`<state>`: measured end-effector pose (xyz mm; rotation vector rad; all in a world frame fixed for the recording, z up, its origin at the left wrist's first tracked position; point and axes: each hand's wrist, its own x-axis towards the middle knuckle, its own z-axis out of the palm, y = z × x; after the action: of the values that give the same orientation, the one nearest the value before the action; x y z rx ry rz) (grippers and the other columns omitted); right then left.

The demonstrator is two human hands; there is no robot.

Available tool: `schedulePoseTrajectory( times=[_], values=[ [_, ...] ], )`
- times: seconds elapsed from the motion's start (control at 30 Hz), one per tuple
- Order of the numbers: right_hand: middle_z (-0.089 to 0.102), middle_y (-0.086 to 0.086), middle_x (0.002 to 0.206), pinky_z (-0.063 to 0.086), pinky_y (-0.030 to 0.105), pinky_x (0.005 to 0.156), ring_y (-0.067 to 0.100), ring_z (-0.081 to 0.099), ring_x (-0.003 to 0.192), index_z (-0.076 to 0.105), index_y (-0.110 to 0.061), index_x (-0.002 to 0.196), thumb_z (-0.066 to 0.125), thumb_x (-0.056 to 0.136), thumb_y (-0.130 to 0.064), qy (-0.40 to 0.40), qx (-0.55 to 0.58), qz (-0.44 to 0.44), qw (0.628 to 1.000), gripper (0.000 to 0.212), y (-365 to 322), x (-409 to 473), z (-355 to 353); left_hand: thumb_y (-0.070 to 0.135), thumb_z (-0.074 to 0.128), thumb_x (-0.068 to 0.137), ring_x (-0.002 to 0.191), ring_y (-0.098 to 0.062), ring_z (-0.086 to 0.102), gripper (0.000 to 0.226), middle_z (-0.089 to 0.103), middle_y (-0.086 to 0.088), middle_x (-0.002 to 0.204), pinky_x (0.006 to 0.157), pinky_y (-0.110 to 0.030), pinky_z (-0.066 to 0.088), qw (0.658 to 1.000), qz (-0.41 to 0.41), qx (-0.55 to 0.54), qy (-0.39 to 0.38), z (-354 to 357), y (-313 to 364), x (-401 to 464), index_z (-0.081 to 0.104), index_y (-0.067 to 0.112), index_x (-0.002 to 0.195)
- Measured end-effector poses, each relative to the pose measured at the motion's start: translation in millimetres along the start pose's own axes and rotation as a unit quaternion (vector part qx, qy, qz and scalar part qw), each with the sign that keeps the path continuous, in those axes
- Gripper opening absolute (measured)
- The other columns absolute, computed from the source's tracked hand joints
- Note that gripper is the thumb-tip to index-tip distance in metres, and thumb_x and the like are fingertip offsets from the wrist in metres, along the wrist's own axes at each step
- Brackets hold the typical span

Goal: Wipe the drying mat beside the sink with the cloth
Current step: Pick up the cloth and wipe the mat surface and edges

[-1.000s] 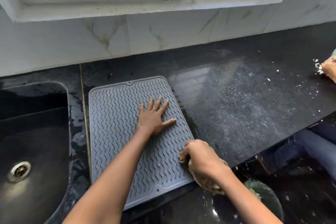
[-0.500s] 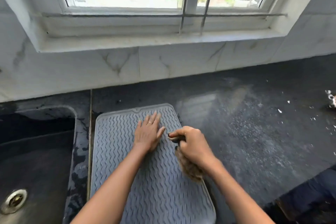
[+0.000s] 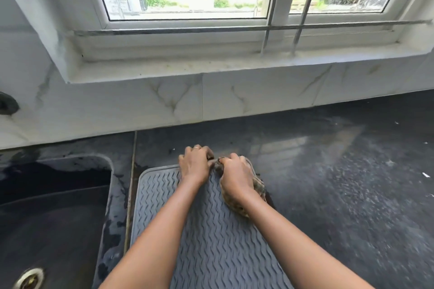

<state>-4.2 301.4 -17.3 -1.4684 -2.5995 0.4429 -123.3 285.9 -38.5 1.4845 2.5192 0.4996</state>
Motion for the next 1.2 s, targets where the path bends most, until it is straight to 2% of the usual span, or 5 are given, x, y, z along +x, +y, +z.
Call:
schedulePoseTrajectory(
  times=[0.57,0.77,0.87,1.0,1.2],
  values=[
    [0.069,0.006,0.107,0.047,0.036,0.092,0.025,0.055,0.104,0.072,-0.011,0.102,0.058,0.078,0.002,-0.031,0.031,-0.018,0.999,0.03,27.6,-66.0,7.0,0.039,0.067,0.084,0.108,-0.018,0.054,0.009,0.071,0.007,0.101,0.087,-0.037,0.031,0.998,-0.051,-0.023,0.017,5.8,10.1,9.9,0.071,0.031,0.087],
    [0.076,0.006,0.094,0.055,0.037,0.088,0.02,0.068,0.093,0.075,-0.011,0.094,0.05,0.07,0.01,0.025,0.17,-0.012,0.985,0.04,23.5,-36.8,-16.1,0.021,0.064,0.087,0.101,-0.027,0.059,0.009,0.065,-0.002,0.104,0.08,-0.035,0.042,0.998,0.02,-0.038,0.049,8.1,12.2,-1.5,0.065,0.023,0.095],
    [0.069,0.011,0.111,0.049,0.039,0.091,0.03,0.058,0.109,0.068,-0.012,0.109,0.051,0.075,0.003,0.002,0.085,-0.049,0.995,0.041,12.0,-17.1,-8.8,0.011,0.051,0.089,0.101,-0.029,0.061,0.022,0.069,-0.008,0.107,0.082,-0.032,0.045,0.996,0.039,-0.082,0.027,7.1,5.1,-8.4,0.069,0.021,0.099],
    [0.056,0.009,0.125,0.039,0.044,0.098,0.033,0.043,0.115,0.059,-0.013,0.12,0.044,0.09,-0.003,-0.004,0.002,-0.06,0.998,0.036,10.1,-27.5,9.9,0.016,0.042,0.096,0.113,-0.023,0.059,0.033,0.068,-0.006,0.118,0.117,-0.033,0.011,0.984,0.159,0.065,-0.046,-2.4,-4.5,-14.0,0.064,0.023,0.119],
    [0.06,0.008,0.113,0.041,0.042,0.086,0.03,0.047,0.102,0.062,-0.008,0.112,0.044,0.091,0.001,0.033,-0.019,-0.092,0.995,0.029,16.0,-101.2,15.9,0.007,0.03,0.099,0.13,-0.017,0.049,0.05,0.04,0.002,0.15,0.117,-0.047,-0.01,0.954,0.183,0.224,-0.071,1.1,-7.0,-38.1,0.031,0.024,0.147]
  ],
)
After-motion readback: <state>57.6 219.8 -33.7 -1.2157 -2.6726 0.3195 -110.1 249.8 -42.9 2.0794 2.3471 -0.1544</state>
